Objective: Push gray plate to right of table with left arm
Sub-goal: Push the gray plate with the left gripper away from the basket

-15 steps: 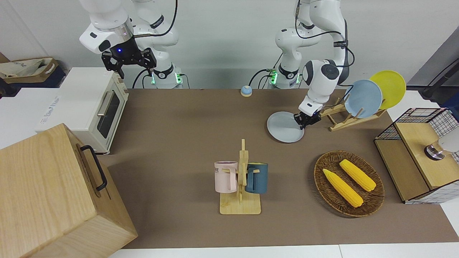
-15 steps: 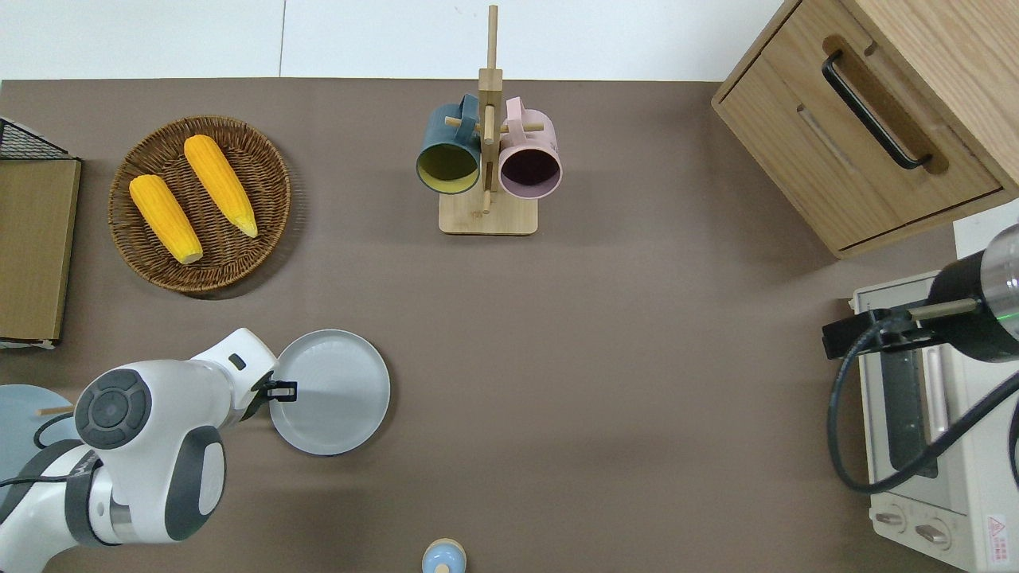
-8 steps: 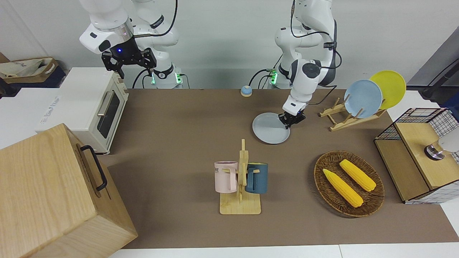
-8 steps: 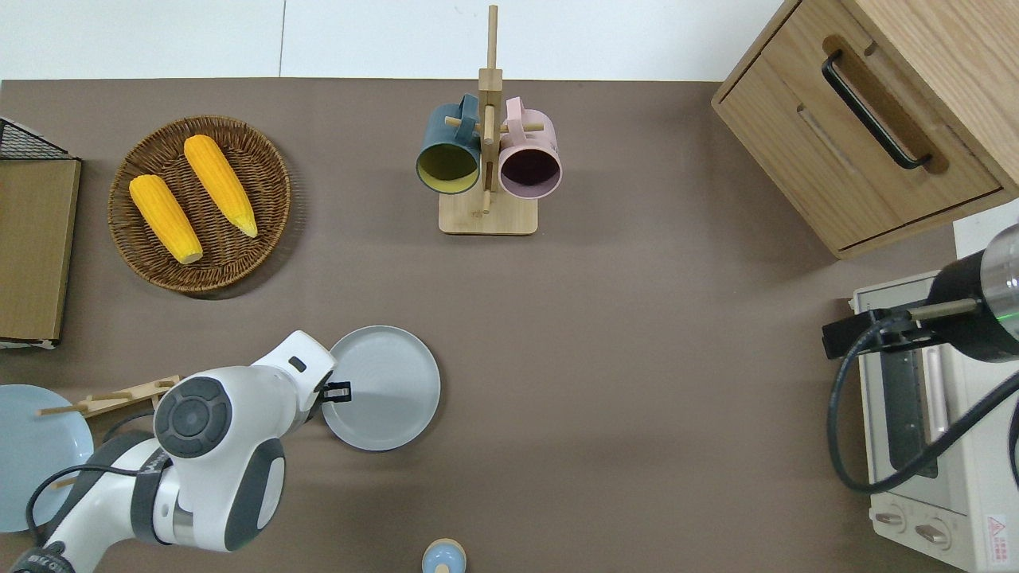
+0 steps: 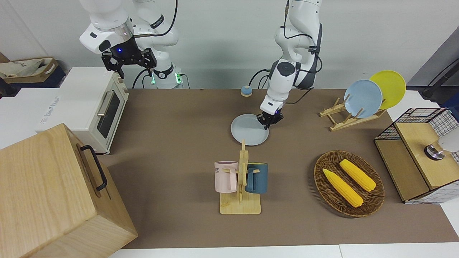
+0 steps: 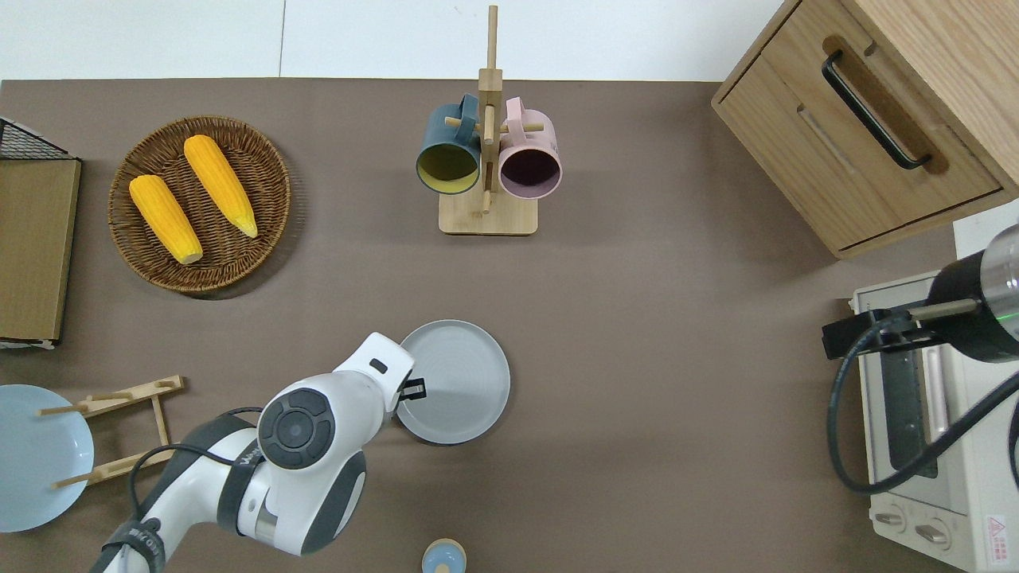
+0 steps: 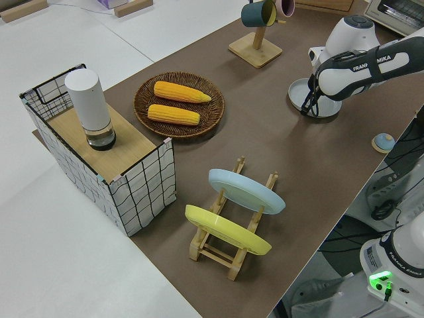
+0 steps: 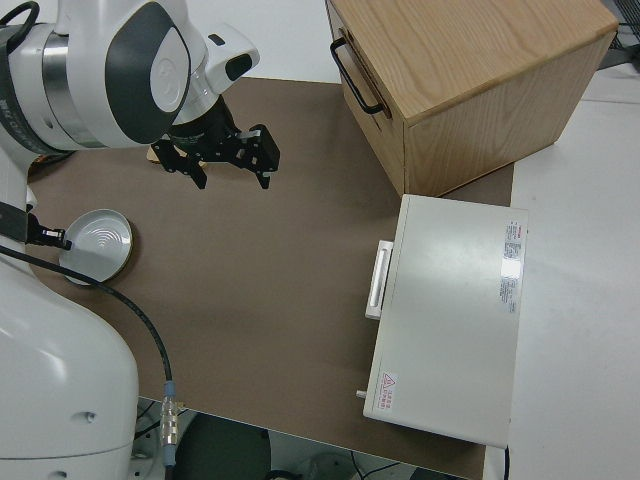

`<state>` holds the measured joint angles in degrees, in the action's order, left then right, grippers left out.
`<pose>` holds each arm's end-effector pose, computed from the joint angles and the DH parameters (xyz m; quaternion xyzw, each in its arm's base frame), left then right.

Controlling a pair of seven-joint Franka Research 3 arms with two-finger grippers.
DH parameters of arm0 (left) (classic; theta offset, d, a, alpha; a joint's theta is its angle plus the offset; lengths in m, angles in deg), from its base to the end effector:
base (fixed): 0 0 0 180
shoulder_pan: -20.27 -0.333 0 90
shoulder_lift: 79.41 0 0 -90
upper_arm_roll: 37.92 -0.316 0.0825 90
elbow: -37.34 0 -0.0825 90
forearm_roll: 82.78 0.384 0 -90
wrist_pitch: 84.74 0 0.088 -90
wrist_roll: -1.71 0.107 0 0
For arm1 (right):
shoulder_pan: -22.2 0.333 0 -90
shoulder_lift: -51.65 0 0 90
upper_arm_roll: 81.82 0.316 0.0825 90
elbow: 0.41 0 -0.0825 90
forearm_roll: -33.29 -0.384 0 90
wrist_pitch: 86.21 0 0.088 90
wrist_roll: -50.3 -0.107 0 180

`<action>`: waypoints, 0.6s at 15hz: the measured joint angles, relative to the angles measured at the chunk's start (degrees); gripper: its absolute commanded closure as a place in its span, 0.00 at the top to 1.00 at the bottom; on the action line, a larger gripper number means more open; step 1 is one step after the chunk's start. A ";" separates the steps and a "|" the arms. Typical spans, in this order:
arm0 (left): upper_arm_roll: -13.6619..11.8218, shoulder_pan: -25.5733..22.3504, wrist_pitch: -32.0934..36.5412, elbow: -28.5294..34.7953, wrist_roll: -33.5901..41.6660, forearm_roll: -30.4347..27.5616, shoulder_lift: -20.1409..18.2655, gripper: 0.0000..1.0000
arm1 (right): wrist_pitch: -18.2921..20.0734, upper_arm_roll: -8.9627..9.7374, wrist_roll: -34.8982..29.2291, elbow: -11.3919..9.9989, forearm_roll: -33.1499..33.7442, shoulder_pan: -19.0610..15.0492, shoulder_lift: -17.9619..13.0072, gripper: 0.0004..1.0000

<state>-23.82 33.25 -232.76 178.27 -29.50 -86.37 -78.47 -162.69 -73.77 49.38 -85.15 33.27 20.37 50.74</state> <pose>0.4355 -0.2215 0.2997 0.9964 0.0617 0.0373 0.0437 0.5209 0.0575 0.6561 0.9969 0.0461 -0.0640 0.0049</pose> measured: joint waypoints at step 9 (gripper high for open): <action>0.01 10.08 -0.87 -8.08 -15.01 0.00 6.91 0.00 | 0.00 0.00 0.00 0.00 0.00 0.00 0.00 0.98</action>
<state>-23.81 43.33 -233.63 170.19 -44.50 -86.37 -71.56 -162.69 -73.77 49.38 -85.15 33.27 20.37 50.74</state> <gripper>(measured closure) 0.987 0.013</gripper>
